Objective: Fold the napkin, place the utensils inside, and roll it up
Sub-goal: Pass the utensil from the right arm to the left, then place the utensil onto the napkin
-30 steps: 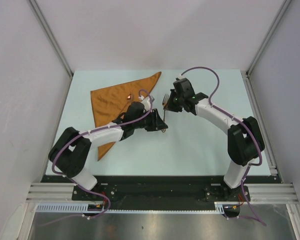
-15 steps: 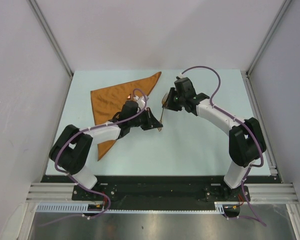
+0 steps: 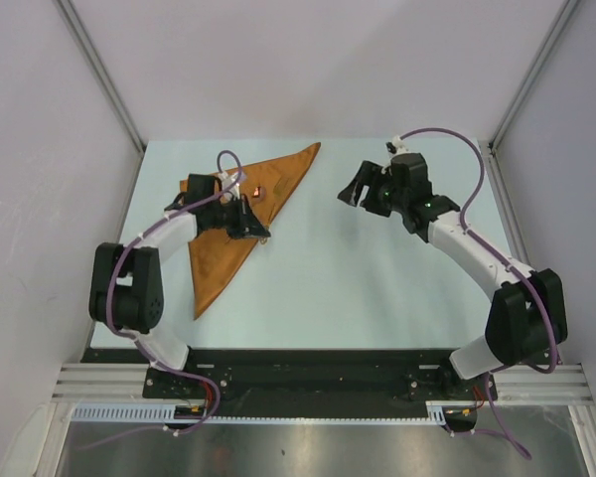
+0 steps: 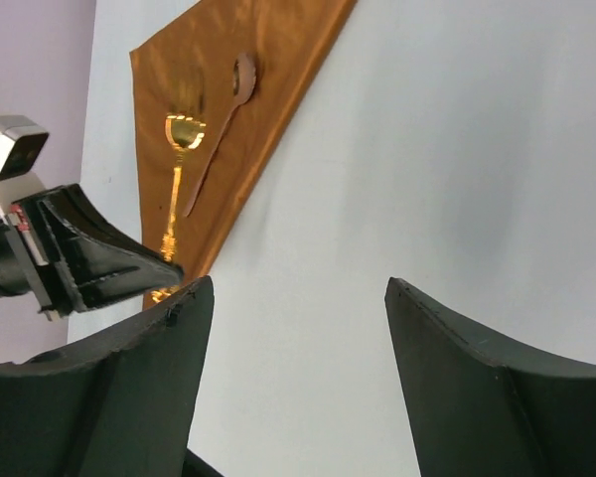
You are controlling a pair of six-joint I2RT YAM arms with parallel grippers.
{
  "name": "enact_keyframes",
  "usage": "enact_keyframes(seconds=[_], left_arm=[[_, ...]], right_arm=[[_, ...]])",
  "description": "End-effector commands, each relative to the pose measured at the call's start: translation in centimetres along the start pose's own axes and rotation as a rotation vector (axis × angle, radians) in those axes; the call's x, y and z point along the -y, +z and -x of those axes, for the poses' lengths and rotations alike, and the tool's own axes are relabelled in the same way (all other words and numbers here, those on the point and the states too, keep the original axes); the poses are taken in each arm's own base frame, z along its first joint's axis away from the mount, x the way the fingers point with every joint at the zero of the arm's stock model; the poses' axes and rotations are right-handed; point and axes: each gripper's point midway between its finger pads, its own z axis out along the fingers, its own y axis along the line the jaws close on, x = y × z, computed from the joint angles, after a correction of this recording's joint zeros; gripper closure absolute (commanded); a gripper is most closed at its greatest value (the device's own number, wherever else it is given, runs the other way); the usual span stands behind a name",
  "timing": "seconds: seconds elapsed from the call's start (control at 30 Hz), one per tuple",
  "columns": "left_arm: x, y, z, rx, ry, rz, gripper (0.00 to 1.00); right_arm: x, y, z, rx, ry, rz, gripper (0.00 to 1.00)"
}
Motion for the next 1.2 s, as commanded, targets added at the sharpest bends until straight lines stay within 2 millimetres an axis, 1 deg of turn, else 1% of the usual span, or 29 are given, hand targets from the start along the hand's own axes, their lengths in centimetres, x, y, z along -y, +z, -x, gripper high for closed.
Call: enact_keyframes(seconds=[0.0, 0.03, 0.07, 0.1, 0.13, 0.17, 0.2, 0.23, 0.27, 0.3, 0.37, 0.4, 0.43, 0.47, 0.5, 0.6, 0.67, 0.73, 0.77, 0.83, 0.87, 1.0, 1.17], left_arm=[[-0.5, -2.1, -0.6, -0.159, 0.092, -0.061, 1.0], [-0.5, -2.4, -0.6, -0.187, 0.107, -0.077, 1.0], [-1.6, -2.4, -0.6, -0.203, 0.088, -0.069, 1.0], [-1.9, -2.3, -0.5, -0.212, 0.085, -0.066, 1.0], [-1.9, -2.5, -0.2, -0.219, 0.103, -0.079, 1.0], [-2.9, -2.3, -0.4, -0.233, 0.077, -0.073, 1.0], [-3.3, -2.3, -0.6, -0.251, 0.054, -0.069, 1.0], [-3.7, -2.3, -0.2, -0.249, 0.061, -0.061, 1.0], [-4.7, -2.4, -0.1, -0.251, 0.045, -0.031, 1.0], [-5.5, -2.2, -0.2, -0.258, 0.024, -0.015, 1.0], [-6.3, -2.3, 0.1, -0.248, 0.013, 0.0, 1.0], [-6.5, -2.2, 0.2, -0.244, 0.016, 0.002, 1.0], [-6.4, -2.1, 0.4, -0.239, 0.016, 0.001, 1.0], [-7.3, -2.9, 1.1, -0.207, -0.004, 0.009, 1.0], [-7.5, -2.9, 1.6, -0.193, -0.005, 0.012, 1.0], [-8.5, -3.0, 1.9, -0.206, -0.033, 0.032, 1.0], [-9.3, -2.7, 1.7, -0.225, -0.047, 0.039, 1.0], [-9.7, -2.7, 1.8, -0.227, -0.054, 0.036, 1.0], [-10.4, -2.8, 1.8, -0.223, -0.071, 0.041, 1.0], [-11.0, -3.1, 2.0, -0.217, -0.084, 0.044, 1.0], [-11.6, -3.3, 2.2, -0.208, -0.102, 0.049, 1.0], [-12.5, -3.6, 2.7, -0.2, -0.123, 0.051, 1.0], [-13.3, -3.3, 2.2, -0.216, -0.142, 0.053, 1.0]], right_arm=[[1.1, -1.2, 0.9, 0.025, 0.006, 0.046, 0.25], [1.1, -1.5, 1.1, 0.035, 0.009, 0.054, 0.25], [1.6, -1.6, 0.6, 0.019, 0.016, 0.058, 0.25], [1.8, -1.8, 0.7, 0.024, 0.019, 0.061, 0.25], [2.5, -2.0, 1.0, 0.033, 0.025, 0.053, 0.25], [2.4, -2.4, 1.1, 0.036, 0.022, 0.062, 0.25], [2.9, -2.5, 0.9, 0.033, 0.026, 0.055, 0.25], [3.5, -2.8, 1.3, 0.042, 0.03, 0.051, 0.25], [3.4, -3.1, 1.4, 0.044, 0.028, 0.059, 0.25], [3.8, -3.3, 1.3, 0.045, 0.03, 0.055, 0.25], [4.5, -3.8, 1.6, 0.058, 0.033, 0.044, 0.25], [4.5, -4.2, 1.8, 0.067, 0.031, 0.045, 0.25], [4.9, -4.3, 1.5, 0.063, 0.036, 0.04, 0.25], [5.3, -4.4, 1.7, 0.07, 0.037, 0.033, 0.25], [5.3, -4.7, 1.8, 0.076, 0.035, 0.035, 0.25], [5.7, -4.8, 1.5, 0.071, 0.038, 0.029, 0.25], [5.9, -4.7, 1.4, 0.068, 0.041, 0.026, 0.25], [5.9, -4.7, 1.3, 0.065, 0.045, 0.026, 0.25], [5.9, -4.7, 1.3, 0.065, 0.044, 0.026, 0.25], [6.0, -4.7, 1.2, 0.061, 0.044, 0.024, 0.25], [6.0, -4.7, 1.2, 0.062, 0.043, 0.025, 0.25], [6.0, -4.7, 1.1, 0.057, 0.045, 0.023, 0.25], [6.2, -4.7, 0.9, 0.053, 0.049, 0.017, 0.25]])
